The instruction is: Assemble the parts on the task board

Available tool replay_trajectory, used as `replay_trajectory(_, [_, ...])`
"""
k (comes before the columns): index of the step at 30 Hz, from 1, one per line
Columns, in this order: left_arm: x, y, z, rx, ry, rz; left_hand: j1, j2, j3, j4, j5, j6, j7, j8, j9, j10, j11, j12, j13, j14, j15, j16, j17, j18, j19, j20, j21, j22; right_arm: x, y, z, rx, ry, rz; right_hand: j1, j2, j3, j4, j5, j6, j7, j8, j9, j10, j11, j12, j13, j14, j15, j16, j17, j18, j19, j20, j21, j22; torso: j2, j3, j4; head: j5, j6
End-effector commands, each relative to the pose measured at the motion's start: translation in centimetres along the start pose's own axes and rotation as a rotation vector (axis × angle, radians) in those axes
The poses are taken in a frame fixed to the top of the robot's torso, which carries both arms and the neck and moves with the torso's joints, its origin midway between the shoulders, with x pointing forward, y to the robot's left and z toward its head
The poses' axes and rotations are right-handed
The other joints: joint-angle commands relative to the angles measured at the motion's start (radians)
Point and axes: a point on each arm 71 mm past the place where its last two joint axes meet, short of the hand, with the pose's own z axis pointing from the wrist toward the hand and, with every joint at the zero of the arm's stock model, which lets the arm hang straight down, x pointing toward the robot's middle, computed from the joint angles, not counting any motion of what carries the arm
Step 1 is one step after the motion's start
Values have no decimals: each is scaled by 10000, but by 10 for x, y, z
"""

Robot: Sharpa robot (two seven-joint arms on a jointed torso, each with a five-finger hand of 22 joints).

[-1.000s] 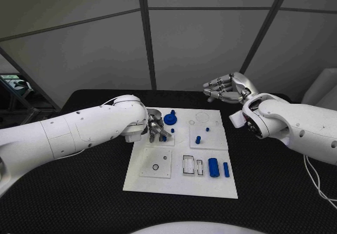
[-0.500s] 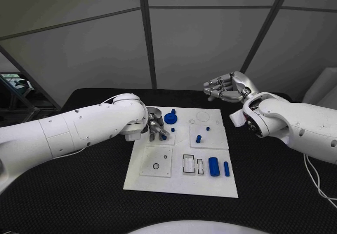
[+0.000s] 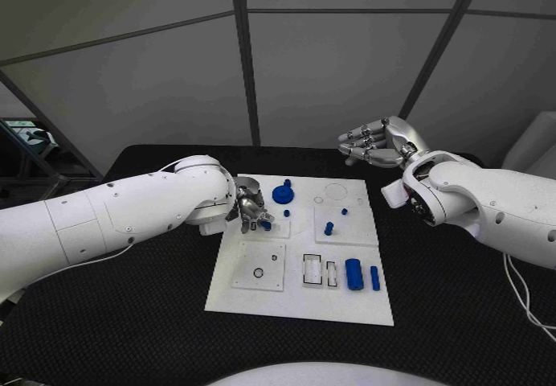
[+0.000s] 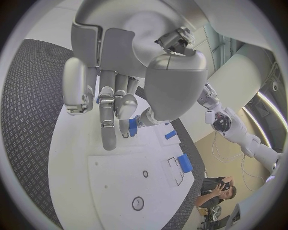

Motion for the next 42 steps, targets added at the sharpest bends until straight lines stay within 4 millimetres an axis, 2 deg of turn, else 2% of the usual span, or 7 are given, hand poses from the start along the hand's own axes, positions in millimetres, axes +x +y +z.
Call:
replay_trajectory(1, [-3, 0, -3, 75, -456, -427, -103, -11, 1276, -1204, -58, -47, 1, 75, 27, 88, -21, 63, 28, 48, -10, -58, 13, -217, 328, -6, 15, 935, -1, 1, 0, -83, -22, -38, -82, 16, -29, -44, 46, -25, 26, -33, -12, -81, 11, -55, -15, 7, 53, -41, -11, 21, 10, 58, -34, -15, 7, 9, -1, 29, -10])
replay_trajectory(10, [-3, -2, -4, 100, -828, -193, -174, -3, 1390, -1283, -60, -56, 1, 111, 91, 112, -23, 103, 62, 56, -14, -72, 29, -216, 330, -9, 13, 936, -2, 0, 1, -60, -10, -44, -122, 18, -35, -30, 33, -30, 31, -32, -12, -93, 18, -55, -28, 8, 62, -66, -15, 20, 7, 66, -54, -27, 25, -3, -14, 101, -6])
replay_trajectory(16, [-2, -4, 0, 4, -1038, 118, -250, 6, 1486, -1335, -59, -73, 0, 154, 154, 99, -24, 90, 32, 62, -15, -85, 42, -227, 355, -12, 44, 989, -1, 1, 1, -71, 17, -43, -140, 19, -38, -23, 28, -34, 32, -31, -12, -98, 20, -55, -33, 9, 65, -78, -17, 20, 6, 70, -64, -32, 27, 7, -34, 127, -30])
replay_trajectory(20, [0, -5, 3, -32, -1098, 301, -324, 4, 1569, -1384, -59, -98, 0, 195, 214, 90, -25, 88, 16, 65, -16, -98, 53, -230, 363, -13, 52, 1005, -1, 1, 1, -76, 33, -43, -176, 25, -44, -8, 22, -40, 35, -31, -11, -106, 26, -54, -43, 13, 70, -97, -20, 20, 5, 77, -81, -43, 34, 1, -28, 92, -52])
replay_trajectory(42, [6, -6, 8, -279, -710, 1212, -449, -11, 1725, -1512, -59, -163, -1, 278, 335, 64, -27, 75, -33, 74, -18, -123, 76, -238, 382, -16, 73, 1048, 1, 1, 2, -76, 114, -24, -235, 39, -53, 19, 17, -49, 38, -30, -11, -116, 31, -51, -57, 22, 78, -130, -24, 21, 6, 87, -111, -61, 24, 1, -25, 114, -131])
